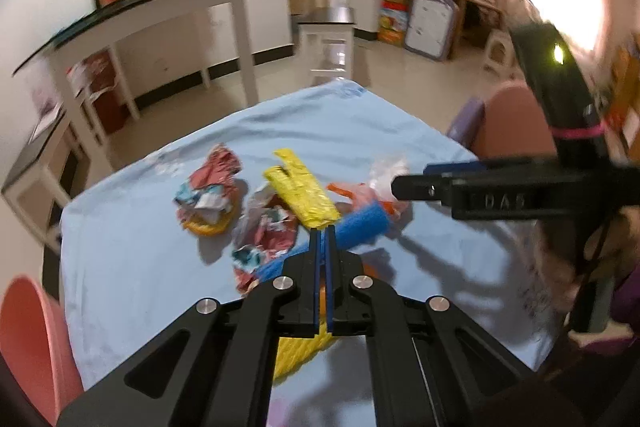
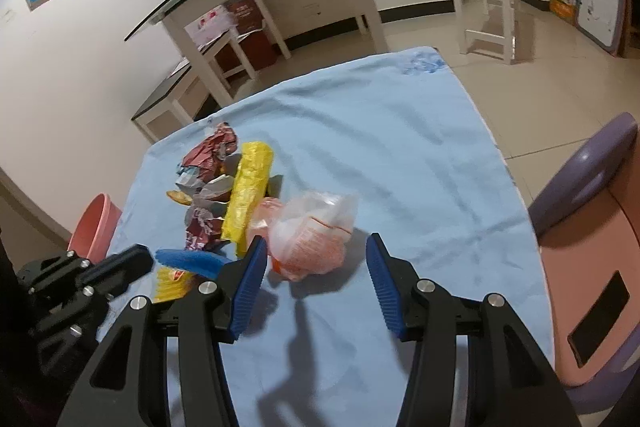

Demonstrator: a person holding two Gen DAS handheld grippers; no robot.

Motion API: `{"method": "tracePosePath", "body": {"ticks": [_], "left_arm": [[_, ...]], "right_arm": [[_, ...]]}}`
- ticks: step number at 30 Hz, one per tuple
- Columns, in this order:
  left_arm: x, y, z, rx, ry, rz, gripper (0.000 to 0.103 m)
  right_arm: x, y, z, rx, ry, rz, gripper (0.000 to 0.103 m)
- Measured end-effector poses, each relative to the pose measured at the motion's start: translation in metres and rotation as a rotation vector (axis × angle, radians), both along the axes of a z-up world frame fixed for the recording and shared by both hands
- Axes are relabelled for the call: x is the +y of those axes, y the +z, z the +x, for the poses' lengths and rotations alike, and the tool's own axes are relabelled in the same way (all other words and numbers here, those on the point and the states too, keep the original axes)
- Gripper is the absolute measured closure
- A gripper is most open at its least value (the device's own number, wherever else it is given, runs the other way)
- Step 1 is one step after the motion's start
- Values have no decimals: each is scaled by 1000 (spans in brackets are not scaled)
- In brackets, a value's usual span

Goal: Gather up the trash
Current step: 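Grasp the blue foam net with the left gripper while the right closes on the clear bag, then carry the blue net and clear bag over the pink bucket with both grippers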

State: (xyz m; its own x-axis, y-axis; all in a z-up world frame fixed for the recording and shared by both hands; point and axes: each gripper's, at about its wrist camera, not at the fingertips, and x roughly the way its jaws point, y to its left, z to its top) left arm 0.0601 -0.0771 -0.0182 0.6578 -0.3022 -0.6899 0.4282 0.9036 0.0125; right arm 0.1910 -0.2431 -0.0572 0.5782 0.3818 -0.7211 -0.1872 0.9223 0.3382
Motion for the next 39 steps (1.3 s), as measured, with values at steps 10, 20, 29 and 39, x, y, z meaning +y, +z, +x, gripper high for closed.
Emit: {"method": "tracePosePath", "body": {"ticks": [10,20,29,39], "left_arm": [[46,20,-14,33,182,-143,101],[60,9,-10,233,288,-268,94],[50,-2,5,356,299,-450,66],[48,-24,4,436,372,-417,65]], "right_arm": [[10,-4,11,14,63,-8,56],[9,-8,14,16,104,-13,75],[15,-9,2,13,177,-15,76],[40,-11,-12,42,271,16,76]]}}
